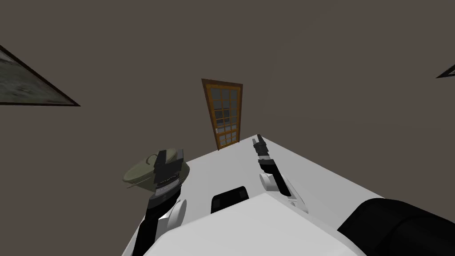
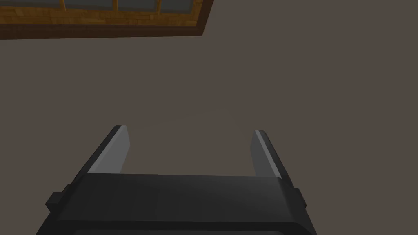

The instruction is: Pull the door open

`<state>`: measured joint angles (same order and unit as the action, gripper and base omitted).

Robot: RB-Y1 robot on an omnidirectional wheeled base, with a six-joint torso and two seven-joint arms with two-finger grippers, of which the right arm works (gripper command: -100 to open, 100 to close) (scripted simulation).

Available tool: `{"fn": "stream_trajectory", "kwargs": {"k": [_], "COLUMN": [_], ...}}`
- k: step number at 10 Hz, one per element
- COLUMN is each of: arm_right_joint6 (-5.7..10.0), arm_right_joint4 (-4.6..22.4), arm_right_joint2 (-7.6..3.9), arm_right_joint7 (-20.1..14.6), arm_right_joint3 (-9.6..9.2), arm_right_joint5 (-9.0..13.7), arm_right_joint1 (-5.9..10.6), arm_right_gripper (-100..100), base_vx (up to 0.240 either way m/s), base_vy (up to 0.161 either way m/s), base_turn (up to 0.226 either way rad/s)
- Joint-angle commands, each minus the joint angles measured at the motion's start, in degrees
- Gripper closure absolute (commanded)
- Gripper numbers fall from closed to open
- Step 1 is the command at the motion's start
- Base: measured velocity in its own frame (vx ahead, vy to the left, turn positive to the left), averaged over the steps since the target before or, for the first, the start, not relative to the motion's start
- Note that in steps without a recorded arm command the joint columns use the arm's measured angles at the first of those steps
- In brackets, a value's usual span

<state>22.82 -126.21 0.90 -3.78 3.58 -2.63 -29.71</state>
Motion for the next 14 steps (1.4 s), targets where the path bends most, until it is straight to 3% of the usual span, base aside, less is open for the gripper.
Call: {"fn": "stream_trajectory", "kwargs": {"k": [1, 14], "arm_right_joint6": [0.83, 7.56], "arm_right_joint4": [1.96, 17.89], "arm_right_joint2": [-0.77, -5.26], "arm_right_joint7": [-1.59, -14.5], "arm_right_joint3": [-0.09, -0.8], "arm_right_joint5": [1.6, 14.61], "arm_right_joint1": [0.49, 4.42], "arm_right_gripper": [-100, -100], "base_vx": [0.055, 0.113], "base_vy": [0.019, 0.003], "base_turn": [0.191, 0.176]}}
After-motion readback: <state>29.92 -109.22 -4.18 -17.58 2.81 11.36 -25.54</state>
